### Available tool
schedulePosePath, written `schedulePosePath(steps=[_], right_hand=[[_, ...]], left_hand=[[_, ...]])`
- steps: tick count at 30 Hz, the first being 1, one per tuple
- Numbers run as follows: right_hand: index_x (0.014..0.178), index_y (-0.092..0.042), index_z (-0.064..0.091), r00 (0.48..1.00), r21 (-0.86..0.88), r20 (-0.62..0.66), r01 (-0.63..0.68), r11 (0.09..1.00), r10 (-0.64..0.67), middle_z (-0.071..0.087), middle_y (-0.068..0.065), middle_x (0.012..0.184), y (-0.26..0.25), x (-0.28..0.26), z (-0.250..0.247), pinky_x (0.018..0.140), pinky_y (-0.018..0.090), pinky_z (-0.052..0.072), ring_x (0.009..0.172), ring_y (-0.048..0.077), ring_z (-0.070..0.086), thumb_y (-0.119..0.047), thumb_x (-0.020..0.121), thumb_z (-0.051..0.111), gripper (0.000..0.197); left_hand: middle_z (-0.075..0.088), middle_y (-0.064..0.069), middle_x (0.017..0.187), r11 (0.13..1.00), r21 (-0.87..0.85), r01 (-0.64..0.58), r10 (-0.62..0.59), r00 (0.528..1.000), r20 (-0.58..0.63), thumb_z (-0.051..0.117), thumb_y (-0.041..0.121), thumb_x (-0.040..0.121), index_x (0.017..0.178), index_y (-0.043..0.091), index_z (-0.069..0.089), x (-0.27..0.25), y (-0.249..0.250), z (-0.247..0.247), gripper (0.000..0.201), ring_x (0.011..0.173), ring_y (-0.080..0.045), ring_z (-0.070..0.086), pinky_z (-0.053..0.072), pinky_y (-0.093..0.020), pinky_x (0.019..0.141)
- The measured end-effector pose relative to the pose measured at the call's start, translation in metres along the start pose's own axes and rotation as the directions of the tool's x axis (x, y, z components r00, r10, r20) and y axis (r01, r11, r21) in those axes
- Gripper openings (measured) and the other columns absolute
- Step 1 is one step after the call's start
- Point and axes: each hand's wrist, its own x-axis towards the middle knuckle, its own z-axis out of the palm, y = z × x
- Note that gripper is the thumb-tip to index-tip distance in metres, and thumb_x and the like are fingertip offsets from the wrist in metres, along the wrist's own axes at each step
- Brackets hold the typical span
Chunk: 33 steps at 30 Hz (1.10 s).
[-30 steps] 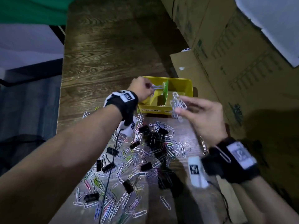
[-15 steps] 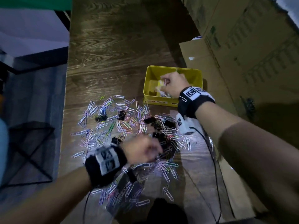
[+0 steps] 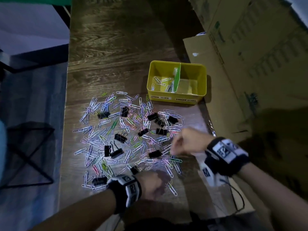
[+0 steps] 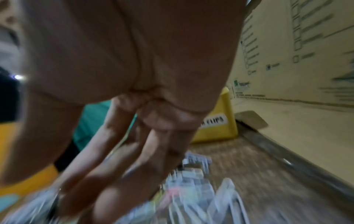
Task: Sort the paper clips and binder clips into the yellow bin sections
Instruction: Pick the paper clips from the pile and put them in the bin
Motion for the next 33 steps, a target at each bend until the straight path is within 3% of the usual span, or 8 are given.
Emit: schedulePosePath(steps=[4, 7, 9, 12, 14, 19, 27, 33], right_hand=[[0.085, -0.013, 0.073, 0.932, -0.233, 0.303, -0.128, 0.964, 0.197, 0.072, 0.003, 0.08, 0.032, -0.01, 0.071, 0.062, 0.027, 0.047, 0.066, 0.017, 0.062, -0.046, 0.071, 0.077, 0.036], [0.106, -0.016, 0.057, 0.973, -0.445, -0.112, -0.23, 0.865, 0.201, 0.061, 0.005, 0.11, 0.037, -0.018, 0.112, 0.077, 0.032, 0.045, 0.1, 0.025, 0.058, -0.058, 0.061, 0.076, 0.064], [0.124, -0.019, 0.036, 0.92, -0.443, -0.359, -0.319, 0.838, 0.16, 0.044, 0.004, 0.12, 0.035, -0.021, 0.13, 0.085, 0.037, 0.045, 0.111, 0.025, 0.048, -0.067, 0.051, 0.075, 0.095], [0.144, -0.016, 0.008, 0.879, -0.398, -0.45, -0.359, 0.844, 0.161, 0.036, 0.008, 0.127, 0.042, -0.017, 0.145, 0.094, 0.038, 0.045, 0.116, 0.025, 0.041, -0.075, 0.046, 0.071, 0.131], [0.149, -0.017, 0.001, 0.882, -0.35, -0.431, -0.357, 0.866, 0.19, 0.029, 0.009, 0.135, 0.047, -0.013, 0.144, 0.1, 0.039, 0.042, 0.124, 0.026, 0.035, -0.069, 0.06, 0.069, 0.123], [0.137, -0.022, 0.037, 0.896, -0.254, -0.428, -0.245, 0.935, 0.119, 0.041, 0.007, 0.134, 0.049, -0.003, 0.133, 0.096, 0.036, 0.045, 0.12, 0.027, 0.049, -0.037, 0.088, 0.059, 0.056], [0.103, -0.014, 0.07, 0.874, -0.043, -0.475, -0.133, 0.99, 0.097, 0.069, 0.005, 0.106, 0.059, 0.006, 0.118, 0.083, 0.021, 0.044, 0.095, 0.02, 0.064, -0.017, 0.085, 0.065, 0.018], [0.092, -0.019, 0.076, 0.858, 0.225, -0.469, -0.114, 0.968, 0.21, 0.068, -0.007, 0.075, 0.068, 0.004, 0.11, 0.065, 0.013, 0.042, 0.068, 0.004, 0.059, -0.02, 0.075, 0.078, 0.017]], left_hand=[[0.06, -0.011, 0.102, 0.997, -0.047, 0.058, -0.069, 0.96, -0.271, 0.044, 0.025, 0.09, 0.096, 0.01, 0.058, 0.015, -0.012, -0.016, 0.022, 0.092, -0.03, 0.058, 0.044, -0.032, 0.069], [0.046, -0.011, 0.123, 0.991, -0.039, 0.125, -0.13, 0.924, -0.359, 0.051, 0.031, 0.087, 0.124, 0.013, 0.045, 0.018, -0.009, -0.019, 0.042, 0.112, -0.027, 0.046, 0.045, -0.035, 0.078], [0.033, -0.012, 0.137, 0.982, 0.009, 0.186, -0.175, 0.938, -0.299, 0.056, 0.038, 0.083, 0.14, 0.017, 0.027, 0.019, -0.004, -0.021, 0.067, 0.123, -0.029, 0.034, 0.047, -0.04, 0.083], [0.027, -0.011, 0.143, 0.971, 0.066, 0.228, -0.201, 0.937, -0.287, 0.054, 0.044, 0.086, 0.141, 0.017, 0.023, 0.021, 0.002, -0.022, 0.069, 0.128, -0.03, 0.029, 0.046, -0.046, 0.087], [0.029, -0.011, 0.143, 0.969, 0.077, 0.236, -0.204, 0.935, -0.291, 0.05, 0.038, 0.09, 0.14, 0.015, 0.028, 0.021, 0.001, -0.02, 0.059, 0.128, -0.031, 0.03, 0.046, -0.048, 0.089], [0.035, -0.016, 0.14, 0.965, 0.115, 0.236, -0.195, 0.938, -0.287, 0.039, 0.015, 0.095, 0.129, 0.006, 0.042, 0.02, -0.011, -0.017, 0.035, 0.118, -0.032, 0.041, 0.043, -0.042, 0.088], [0.068, -0.002, 0.107, 0.924, -0.362, 0.121, -0.305, 0.804, -0.51, 0.062, 0.019, 0.086, 0.095, 0.014, 0.071, 0.017, -0.038, -0.007, 0.014, 0.095, -0.015, 0.063, 0.05, -0.028, 0.086], [0.073, -0.001, 0.095, 0.787, -0.595, 0.162, -0.482, 0.763, -0.431, 0.069, 0.015, 0.081, 0.094, 0.018, 0.074, 0.008, -0.046, -0.006, 0.014, 0.075, -0.01, 0.067, 0.055, -0.026, 0.078]])
